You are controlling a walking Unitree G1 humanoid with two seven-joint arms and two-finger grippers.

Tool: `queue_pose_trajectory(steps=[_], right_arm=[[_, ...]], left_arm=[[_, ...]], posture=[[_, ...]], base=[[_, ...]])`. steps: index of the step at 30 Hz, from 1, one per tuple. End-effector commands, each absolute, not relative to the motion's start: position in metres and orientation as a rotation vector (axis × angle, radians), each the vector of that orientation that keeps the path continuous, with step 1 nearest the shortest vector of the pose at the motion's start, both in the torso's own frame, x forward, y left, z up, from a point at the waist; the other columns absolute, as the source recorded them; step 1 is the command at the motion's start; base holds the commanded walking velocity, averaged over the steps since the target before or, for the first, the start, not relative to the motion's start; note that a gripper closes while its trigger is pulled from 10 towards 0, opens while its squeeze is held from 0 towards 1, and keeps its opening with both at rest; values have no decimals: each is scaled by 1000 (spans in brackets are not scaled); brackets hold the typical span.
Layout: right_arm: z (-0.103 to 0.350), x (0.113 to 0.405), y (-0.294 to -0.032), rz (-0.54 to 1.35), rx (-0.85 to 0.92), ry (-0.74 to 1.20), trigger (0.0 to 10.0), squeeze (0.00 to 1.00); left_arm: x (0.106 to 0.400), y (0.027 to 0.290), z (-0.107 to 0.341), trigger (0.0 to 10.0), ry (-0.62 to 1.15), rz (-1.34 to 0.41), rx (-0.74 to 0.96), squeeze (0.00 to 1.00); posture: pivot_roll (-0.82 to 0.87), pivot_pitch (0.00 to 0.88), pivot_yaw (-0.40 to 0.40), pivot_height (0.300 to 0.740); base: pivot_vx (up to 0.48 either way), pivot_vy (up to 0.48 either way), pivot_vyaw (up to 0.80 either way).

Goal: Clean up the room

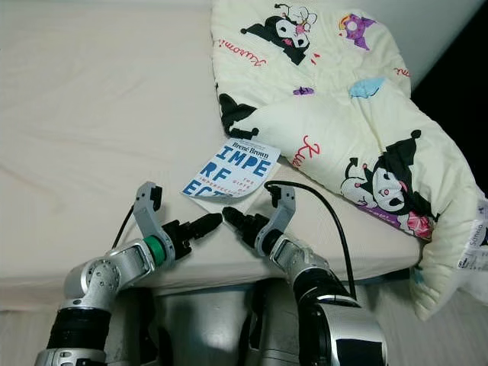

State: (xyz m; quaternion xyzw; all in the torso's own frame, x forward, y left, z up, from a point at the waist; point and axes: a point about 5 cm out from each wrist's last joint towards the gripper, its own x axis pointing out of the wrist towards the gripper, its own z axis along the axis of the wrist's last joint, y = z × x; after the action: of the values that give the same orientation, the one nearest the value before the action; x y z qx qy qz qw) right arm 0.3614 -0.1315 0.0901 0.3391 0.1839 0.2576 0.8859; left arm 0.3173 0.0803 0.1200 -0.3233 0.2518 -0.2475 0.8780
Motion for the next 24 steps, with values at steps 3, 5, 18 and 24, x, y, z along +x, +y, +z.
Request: queue_pose_trajectory(steps=[3,5,18,24], right_arm=[[93,362,-141,516,782,352,0,0],[96,364,-145,512,791,333,0,0],[114,369,-153,595,844,217,0,0],[120,370,-151,654,728,184,0,0]], left_arm=[[312,80,114,10000,565,-500,-682,0],[313,81,114,10000,565,-498,-680,0],[319,77,120,10000,543,-495,-683,0],[322,78,130,10000,477,-502,-616,0]], posture=[[134,319,22,587],[131,314,25,587],[94,289,33,587],[71,273,26,587]], base=[[0,0,0],[0,0,0],[0,0,0],[0,0,0]])
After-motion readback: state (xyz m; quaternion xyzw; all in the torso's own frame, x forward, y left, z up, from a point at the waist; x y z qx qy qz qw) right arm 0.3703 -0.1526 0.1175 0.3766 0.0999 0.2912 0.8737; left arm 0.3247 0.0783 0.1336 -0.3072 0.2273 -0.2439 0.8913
